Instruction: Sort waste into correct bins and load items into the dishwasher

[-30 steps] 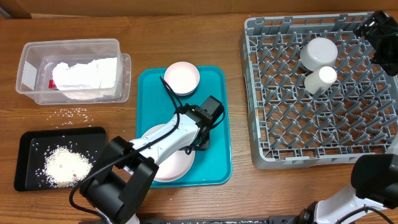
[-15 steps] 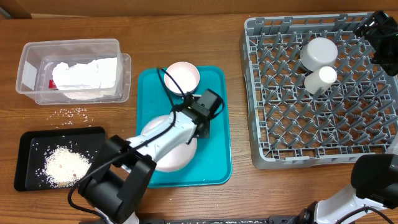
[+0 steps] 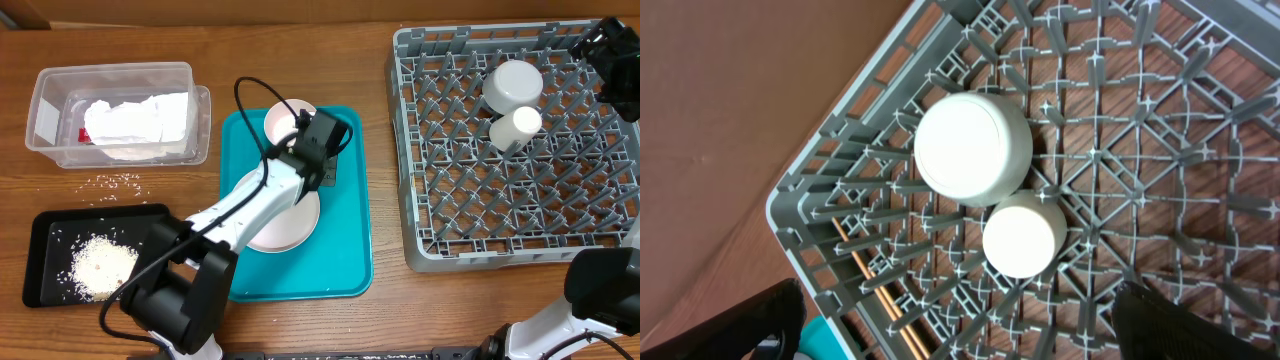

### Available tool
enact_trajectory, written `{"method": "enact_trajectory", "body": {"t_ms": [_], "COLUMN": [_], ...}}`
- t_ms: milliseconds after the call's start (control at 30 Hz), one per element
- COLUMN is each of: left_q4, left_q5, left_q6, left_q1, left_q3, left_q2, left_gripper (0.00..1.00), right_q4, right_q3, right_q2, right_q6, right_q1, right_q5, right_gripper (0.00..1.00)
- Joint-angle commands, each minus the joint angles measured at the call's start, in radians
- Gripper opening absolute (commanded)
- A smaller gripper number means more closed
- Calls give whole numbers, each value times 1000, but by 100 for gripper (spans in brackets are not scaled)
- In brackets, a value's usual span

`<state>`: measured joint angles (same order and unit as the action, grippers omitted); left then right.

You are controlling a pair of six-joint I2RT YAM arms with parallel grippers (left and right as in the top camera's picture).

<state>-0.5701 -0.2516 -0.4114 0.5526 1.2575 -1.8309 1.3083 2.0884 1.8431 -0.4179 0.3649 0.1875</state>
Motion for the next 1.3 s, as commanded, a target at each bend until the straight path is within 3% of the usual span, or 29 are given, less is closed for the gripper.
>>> {"method": "enact_trajectory", "body": {"t_ms": [0,233,467,533,567,600,633,833,1000,1167,1267], "left_q4": [-121,-407,-538,-581,-603,-628,-653,-780,-788,-787,-787], "left_q5": [-21,-47,-35,-13,3,24,42,84,89,89,92], "left_q6": [7,-35,-219,-277,-300,-319,-330,-330,-385,-423,-424], "left_q1": [-25,-177,-521,-627,-678,-733,-785,-1006,-1119,-1144,-1143], "left_q3": [185,428,451,451,451,450,450,444,411,391,391], "left_q2": [87,233,345,349,348,343,338,306,301,299,299], "left_gripper": [28,31,43,54,64,96,100,100,100,100,100], "right_q4": [-5,-5,-5,-5,-5,-6,-21,-107,-188,-200,-217], "right_q3": [7,7,7,7,7,7,7,7,7,7,7], "right_q2": [-3,-2,-2,-3,-3,-3,-3,-3,-2,-2,-2], "right_q6": [-2,-2,-2,-2,-2,-3,-2,-2,-75,-294,-315], "right_q1": [-5,-5,-5,-5,-5,-5,-5,-5,-5,-5,-5], "right_q5": [5,5,5,5,5,9,22,46,54,164,263], "right_gripper": [100,100,100,100,100,99,100,100,100,100,99]}}
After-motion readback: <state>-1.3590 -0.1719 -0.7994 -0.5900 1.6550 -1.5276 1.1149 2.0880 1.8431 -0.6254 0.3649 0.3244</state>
